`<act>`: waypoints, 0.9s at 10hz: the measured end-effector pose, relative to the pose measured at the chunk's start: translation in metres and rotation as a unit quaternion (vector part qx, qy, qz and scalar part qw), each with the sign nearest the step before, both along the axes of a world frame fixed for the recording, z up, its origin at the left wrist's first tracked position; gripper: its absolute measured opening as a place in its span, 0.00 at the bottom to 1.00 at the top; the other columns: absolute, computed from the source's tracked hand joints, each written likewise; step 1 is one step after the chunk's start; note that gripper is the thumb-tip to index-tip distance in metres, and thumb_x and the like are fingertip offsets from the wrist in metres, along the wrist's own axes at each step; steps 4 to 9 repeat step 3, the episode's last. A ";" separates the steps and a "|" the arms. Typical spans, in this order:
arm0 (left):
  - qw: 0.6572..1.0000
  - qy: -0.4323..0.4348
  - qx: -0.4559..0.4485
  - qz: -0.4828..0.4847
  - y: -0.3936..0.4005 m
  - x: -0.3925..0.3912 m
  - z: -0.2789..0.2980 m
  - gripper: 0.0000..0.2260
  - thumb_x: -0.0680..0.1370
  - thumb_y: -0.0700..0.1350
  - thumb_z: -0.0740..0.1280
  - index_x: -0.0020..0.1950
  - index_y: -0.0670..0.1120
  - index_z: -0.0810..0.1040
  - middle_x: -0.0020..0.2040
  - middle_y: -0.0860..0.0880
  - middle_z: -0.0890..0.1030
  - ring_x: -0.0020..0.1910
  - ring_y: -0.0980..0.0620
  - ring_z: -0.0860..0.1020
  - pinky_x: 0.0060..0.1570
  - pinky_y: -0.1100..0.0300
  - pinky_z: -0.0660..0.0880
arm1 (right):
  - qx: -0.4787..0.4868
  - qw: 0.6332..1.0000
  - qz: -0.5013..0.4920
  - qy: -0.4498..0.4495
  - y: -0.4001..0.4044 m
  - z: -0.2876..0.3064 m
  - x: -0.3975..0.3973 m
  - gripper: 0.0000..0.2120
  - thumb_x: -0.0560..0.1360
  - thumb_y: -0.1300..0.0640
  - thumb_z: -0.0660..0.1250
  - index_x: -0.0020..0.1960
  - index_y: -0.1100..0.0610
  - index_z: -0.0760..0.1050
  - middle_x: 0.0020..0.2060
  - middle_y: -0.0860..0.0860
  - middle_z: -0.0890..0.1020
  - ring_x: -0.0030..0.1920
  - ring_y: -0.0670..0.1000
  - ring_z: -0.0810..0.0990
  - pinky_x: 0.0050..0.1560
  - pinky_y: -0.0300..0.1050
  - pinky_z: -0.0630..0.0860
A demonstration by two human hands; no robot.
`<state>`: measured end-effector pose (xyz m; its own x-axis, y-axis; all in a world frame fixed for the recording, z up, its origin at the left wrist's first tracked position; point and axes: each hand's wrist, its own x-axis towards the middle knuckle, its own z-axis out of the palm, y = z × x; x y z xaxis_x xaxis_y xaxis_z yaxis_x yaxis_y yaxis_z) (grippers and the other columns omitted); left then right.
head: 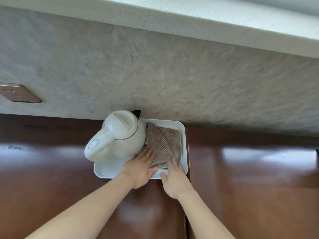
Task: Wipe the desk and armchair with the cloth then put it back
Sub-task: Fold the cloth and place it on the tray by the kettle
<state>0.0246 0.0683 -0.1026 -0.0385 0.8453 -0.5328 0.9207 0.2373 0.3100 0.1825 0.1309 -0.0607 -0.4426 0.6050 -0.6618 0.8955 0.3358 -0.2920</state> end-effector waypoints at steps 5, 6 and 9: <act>0.994 -0.073 0.045 0.073 -0.039 -0.003 0.097 0.32 0.83 0.64 0.46 0.82 0.49 0.45 0.83 0.50 0.45 0.81 0.51 0.43 0.77 0.56 0.47 | 0.073 0.990 -0.058 0.108 -0.025 0.082 0.031 0.32 0.83 0.43 0.53 0.81 0.56 0.48 0.81 0.51 0.49 0.80 0.49 0.43 0.78 0.47 0.47; 0.994 -0.073 0.045 0.073 -0.039 -0.003 0.097 0.32 0.83 0.64 0.46 0.82 0.49 0.45 0.83 0.50 0.45 0.81 0.51 0.43 0.77 0.56 0.47 | 0.073 0.990 -0.058 0.108 -0.025 0.082 0.031 0.32 0.83 0.43 0.53 0.81 0.56 0.48 0.81 0.51 0.49 0.80 0.49 0.43 0.78 0.47 0.47; 0.994 -0.073 0.045 0.073 -0.039 -0.003 0.097 0.32 0.83 0.64 0.46 0.82 0.49 0.45 0.83 0.50 0.45 0.81 0.51 0.43 0.77 0.56 0.47 | 0.073 0.990 -0.058 0.108 -0.025 0.082 0.031 0.32 0.83 0.43 0.53 0.81 0.56 0.48 0.81 0.51 0.49 0.80 0.49 0.43 0.78 0.47 0.47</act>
